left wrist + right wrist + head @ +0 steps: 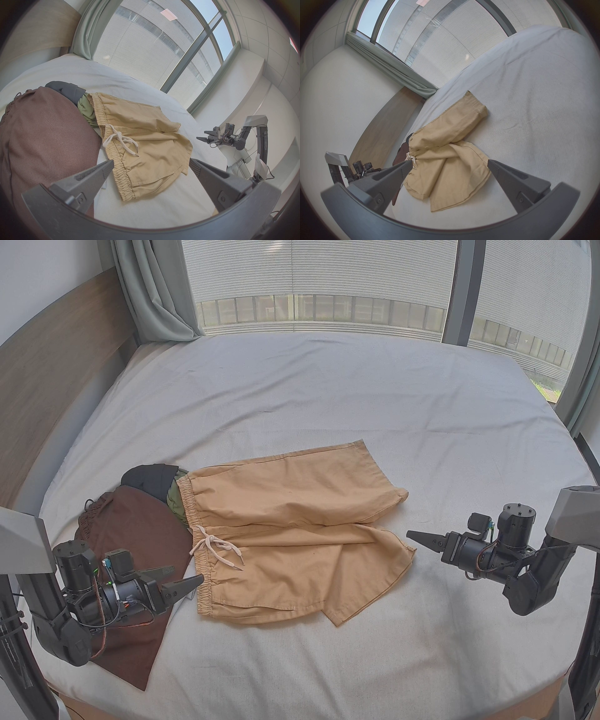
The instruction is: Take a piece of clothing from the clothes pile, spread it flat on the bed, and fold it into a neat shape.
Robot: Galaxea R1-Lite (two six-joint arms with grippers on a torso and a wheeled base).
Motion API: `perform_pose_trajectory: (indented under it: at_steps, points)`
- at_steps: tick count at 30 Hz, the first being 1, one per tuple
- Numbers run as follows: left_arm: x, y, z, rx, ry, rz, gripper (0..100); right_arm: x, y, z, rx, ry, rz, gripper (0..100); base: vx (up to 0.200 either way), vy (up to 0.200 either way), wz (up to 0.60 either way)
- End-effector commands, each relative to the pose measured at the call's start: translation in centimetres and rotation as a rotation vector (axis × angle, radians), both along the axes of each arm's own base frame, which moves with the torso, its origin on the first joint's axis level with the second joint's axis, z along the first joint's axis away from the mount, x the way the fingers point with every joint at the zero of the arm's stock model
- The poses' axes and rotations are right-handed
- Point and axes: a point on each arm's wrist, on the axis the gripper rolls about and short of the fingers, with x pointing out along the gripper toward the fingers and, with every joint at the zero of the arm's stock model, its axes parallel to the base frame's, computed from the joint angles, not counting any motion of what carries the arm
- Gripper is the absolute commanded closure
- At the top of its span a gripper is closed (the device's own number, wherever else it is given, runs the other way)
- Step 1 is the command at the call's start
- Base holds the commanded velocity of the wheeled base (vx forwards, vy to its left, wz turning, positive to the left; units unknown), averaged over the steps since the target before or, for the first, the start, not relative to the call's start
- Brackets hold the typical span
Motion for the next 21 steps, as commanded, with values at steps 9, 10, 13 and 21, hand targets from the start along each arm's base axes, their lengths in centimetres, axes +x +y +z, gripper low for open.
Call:
perform_pose_trajectory:
  at_steps: [9,10,13,21]
  points:
    - [0.2,-0.1,0.0,-0.001,-0.008,-0.002,0,1.1,0.4,-4.7,-0.017,0.079,-0.018,0,0.000,0.000,0.00]
    - [0.4,-0.1,0.1,-0.002,-0.014,-0.002,0,1.2,0.5,-4.9,-0.016,0.085,-0.018,0,0.000,0.000,0.00]
    - [0.4,-0.1,0.2,-0.002,-0.016,-0.005,0,1.4,0.8,-5.6,-0.024,0.092,-0.031,0,0.000,0.000,0.00]
    - [0.4,-0.1,0.2,-0.002,-0.016,-0.005,0,1.7,1.4,-6.4,-0.007,0.075,-0.038,0,0.000,0.000,0.00]
